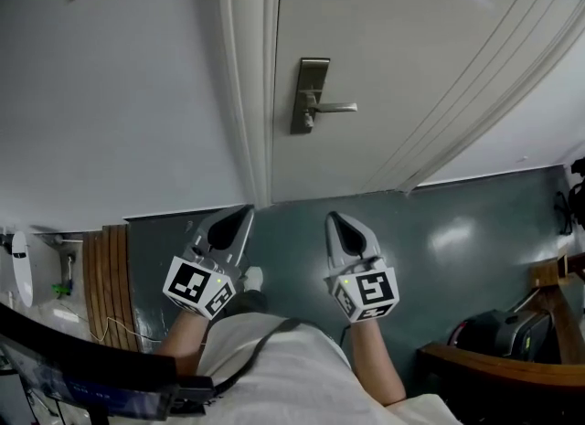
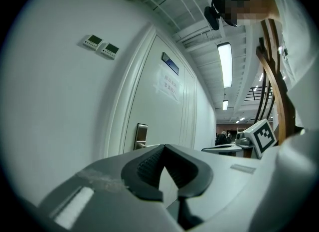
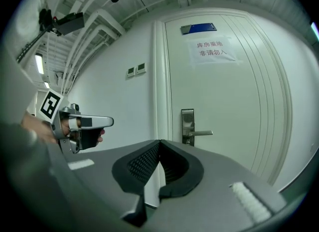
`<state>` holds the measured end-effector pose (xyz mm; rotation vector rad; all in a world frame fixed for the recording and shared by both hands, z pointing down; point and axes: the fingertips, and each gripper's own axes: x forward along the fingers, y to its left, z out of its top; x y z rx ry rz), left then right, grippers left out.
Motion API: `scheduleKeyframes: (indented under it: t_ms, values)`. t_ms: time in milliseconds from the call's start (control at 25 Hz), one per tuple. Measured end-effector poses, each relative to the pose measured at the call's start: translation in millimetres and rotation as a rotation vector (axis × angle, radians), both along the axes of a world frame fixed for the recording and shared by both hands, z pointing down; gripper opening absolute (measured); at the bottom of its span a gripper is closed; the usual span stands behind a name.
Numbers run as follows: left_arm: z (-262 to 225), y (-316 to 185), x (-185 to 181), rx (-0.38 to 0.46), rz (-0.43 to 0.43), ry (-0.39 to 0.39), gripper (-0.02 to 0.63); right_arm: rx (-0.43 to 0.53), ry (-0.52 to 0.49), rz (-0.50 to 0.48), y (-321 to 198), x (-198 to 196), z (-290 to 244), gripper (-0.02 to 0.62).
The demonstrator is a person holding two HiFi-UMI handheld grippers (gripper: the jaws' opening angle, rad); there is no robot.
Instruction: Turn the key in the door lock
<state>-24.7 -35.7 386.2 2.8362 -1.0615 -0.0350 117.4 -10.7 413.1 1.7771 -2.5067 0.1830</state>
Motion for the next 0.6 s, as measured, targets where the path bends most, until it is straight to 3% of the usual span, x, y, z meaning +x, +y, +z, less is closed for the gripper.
scheduleKeyframes:
  t_ms: [600]
  values:
    - [1, -105, -20, -0.014, 0.118, 0.022, 0.006, -0.035, -0.029, 0.121, -89, -21, 2, 0.008]
